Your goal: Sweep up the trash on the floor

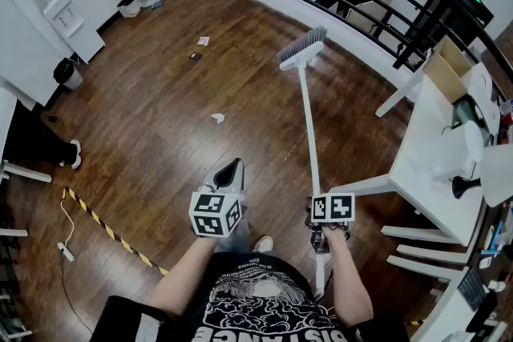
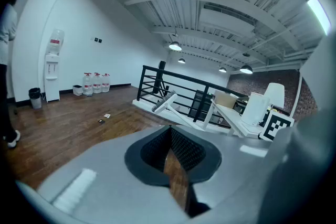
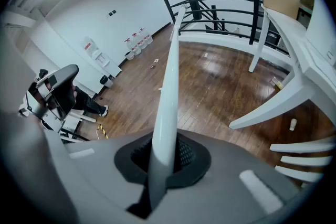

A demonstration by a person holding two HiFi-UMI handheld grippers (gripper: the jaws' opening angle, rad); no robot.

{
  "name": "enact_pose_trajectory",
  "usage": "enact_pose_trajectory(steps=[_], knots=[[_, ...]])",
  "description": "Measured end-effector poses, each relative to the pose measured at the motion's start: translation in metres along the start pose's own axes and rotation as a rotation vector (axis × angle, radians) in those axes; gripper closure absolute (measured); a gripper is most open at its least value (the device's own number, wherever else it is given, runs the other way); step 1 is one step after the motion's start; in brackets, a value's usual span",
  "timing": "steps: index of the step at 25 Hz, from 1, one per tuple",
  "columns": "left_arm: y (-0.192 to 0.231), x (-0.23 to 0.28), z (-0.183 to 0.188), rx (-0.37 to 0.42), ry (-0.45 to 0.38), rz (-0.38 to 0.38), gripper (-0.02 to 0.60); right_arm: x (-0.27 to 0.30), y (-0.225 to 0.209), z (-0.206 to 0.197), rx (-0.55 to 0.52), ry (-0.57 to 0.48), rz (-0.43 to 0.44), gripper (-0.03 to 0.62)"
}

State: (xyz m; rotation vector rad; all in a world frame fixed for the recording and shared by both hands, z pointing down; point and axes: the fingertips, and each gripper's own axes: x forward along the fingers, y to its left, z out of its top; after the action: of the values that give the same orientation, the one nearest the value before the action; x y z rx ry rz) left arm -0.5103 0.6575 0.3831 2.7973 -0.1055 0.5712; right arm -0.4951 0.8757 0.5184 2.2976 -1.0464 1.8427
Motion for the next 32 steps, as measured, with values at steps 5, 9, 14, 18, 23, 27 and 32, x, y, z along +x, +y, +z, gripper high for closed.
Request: enact_pose_trajectory(steps=[5, 9, 14, 18, 23, 27, 32], knots=[[0.017, 0.051, 0.012, -0.021, 0.017, -0.012, 0.577, 0.02, -0.011, 0.041, 0.015, 0.014, -0.016, 0.594], [0.036, 0.101, 0.027, -0.027, 0.034, -0.035, 0.577, 0.042, -0.017, 0.08, 0.039, 0.033, -0.028, 0.594], [0.07, 0.171, 0.054, -0.031, 0.079, -0.077, 0.577, 0.074, -0.018, 0.143, 0.082, 0.069, -0.051, 0.594], [0.096, 0.231, 0.086, -0.033, 0.101, -0.105, 0.577, 0.098, -0.022, 0.2, 0.117, 0.105, -0.071, 0.594], [0.12, 0.283, 0.122, -0.036, 0.094, -0.146, 0.577, 0.116, -0.029, 0.25, 0.158, 0.129, -0.106, 0.594], [0.137, 0.317, 0.142, -0.044, 0.096, -0.15, 0.577, 0.125, -0.036, 0.29, 0.155, 0.13, -0.127, 0.594], [0.15, 0.351, 0.164, -0.045, 0.092, -0.155, 0.577, 0.135, -0.04, 0.328, 0.173, 0.126, -0.128, 0.594]])
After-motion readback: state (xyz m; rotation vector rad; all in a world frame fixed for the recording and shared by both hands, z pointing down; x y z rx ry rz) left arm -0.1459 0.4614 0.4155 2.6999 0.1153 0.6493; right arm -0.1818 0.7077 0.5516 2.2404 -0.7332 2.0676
